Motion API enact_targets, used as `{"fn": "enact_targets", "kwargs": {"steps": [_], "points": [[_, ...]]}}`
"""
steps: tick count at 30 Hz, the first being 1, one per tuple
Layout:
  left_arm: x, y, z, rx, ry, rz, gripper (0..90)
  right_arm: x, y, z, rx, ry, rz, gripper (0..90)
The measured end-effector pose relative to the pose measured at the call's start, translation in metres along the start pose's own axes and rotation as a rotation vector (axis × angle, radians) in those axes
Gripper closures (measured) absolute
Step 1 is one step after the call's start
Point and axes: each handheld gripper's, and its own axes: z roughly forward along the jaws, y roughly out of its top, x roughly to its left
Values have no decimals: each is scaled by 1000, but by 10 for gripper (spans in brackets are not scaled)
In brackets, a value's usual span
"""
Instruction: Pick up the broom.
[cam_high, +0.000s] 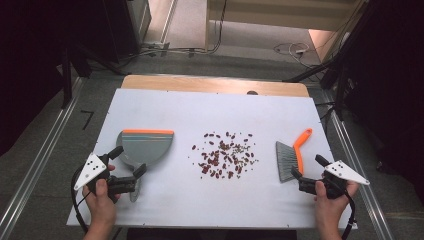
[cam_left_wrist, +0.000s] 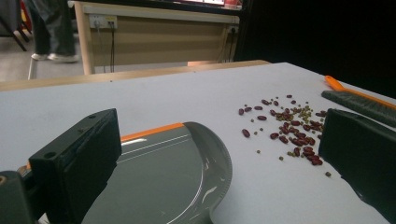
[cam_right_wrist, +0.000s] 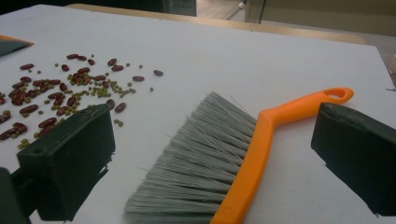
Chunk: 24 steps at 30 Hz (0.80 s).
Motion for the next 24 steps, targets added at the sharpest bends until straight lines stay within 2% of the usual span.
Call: {"fn": "enact_targets", "kwargs": {"steps": [8, 9, 11, 14, 16, 19, 20, 21, 24], "points": [[-3, 1, -1, 4, -4, 19, 0, 0, 14, -1, -4, 14, 42, 18], [-3, 1, -1, -1, -8, 12, 0, 0, 14, -1, -4, 14, 42, 18], [-4, 2, -2, -9, -11, 7, 0, -1, 26, 0, 18, 2, 63, 21], [-5, 4, -2, -8, -10, 23, 0, -4, 35, 2, 41, -7, 67, 38], [-6, 5, -1, -6, -10, 30, 0, -7, 46, 10, 95, -45, 54, 69], [-6, 5, 1, -8, -13, 28, 0, -10, 56, 23, 177, -105, 68, 141], [-6, 5, 1, -8, -13, 28, 0, -10, 56, 23, 177, -105, 68, 141], [-6, 5, 1, -4, -15, 26, 0, -11, 62, 34, 236, -156, 83, 184], [-6, 5, 1, -5, -15, 23, 0, -18, 68, 46, 303, -200, 119, 275]]}}
